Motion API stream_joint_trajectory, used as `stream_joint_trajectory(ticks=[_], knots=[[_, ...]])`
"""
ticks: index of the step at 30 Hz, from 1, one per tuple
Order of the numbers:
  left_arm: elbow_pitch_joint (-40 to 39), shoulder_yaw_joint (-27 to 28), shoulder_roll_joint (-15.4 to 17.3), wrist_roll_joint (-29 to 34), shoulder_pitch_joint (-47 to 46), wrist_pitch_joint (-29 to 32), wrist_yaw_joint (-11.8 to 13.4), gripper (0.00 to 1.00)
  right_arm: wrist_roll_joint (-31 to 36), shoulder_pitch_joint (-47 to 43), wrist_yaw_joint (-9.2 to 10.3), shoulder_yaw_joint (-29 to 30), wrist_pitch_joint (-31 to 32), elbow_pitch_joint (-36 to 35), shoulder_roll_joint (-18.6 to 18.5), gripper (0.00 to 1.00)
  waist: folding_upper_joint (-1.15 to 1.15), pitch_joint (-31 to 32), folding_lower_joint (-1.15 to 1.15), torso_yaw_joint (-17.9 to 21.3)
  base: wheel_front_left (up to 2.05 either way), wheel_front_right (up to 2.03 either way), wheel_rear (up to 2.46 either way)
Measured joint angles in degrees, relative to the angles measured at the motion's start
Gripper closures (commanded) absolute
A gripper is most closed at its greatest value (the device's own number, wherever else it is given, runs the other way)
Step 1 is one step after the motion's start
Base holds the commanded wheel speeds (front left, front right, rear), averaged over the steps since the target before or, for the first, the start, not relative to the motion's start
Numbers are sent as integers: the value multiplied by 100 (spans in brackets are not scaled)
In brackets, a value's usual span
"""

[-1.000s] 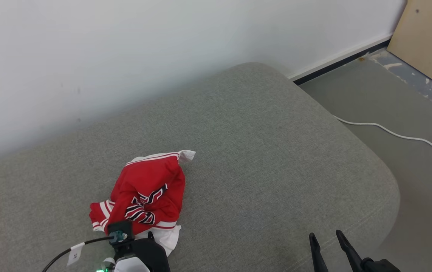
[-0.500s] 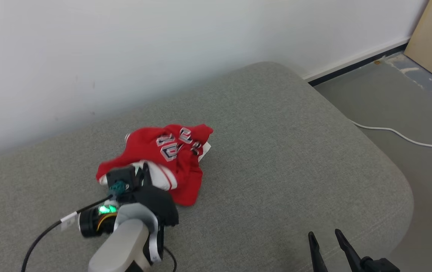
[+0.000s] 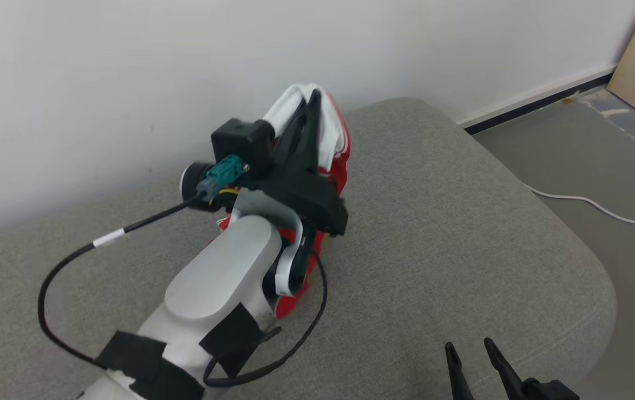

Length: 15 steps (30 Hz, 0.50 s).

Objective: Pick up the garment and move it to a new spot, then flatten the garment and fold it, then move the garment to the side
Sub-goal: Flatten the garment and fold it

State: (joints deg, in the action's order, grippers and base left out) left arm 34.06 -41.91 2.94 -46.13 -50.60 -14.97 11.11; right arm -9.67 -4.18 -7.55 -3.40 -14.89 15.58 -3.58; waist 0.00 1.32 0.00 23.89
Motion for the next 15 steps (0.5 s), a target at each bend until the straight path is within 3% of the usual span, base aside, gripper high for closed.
stream_joint_trajectory(ticks=[4,9,15], knots=[[-508,-245,-5,-314,-515,-1,54,100,0,28,0,-56,-1,30,19,0,0,7,0,45,0,0,0],[-1212,-171,-8,-537,-936,-7,165,100,-11,79,0,-162,-2,94,35,0,0,12,0,139,0,0,0],[-1452,53,-14,-299,-994,-8,570,100,-42,99,0,-158,-9,124,44,0,0,-41,-1,121,0,0,0]])
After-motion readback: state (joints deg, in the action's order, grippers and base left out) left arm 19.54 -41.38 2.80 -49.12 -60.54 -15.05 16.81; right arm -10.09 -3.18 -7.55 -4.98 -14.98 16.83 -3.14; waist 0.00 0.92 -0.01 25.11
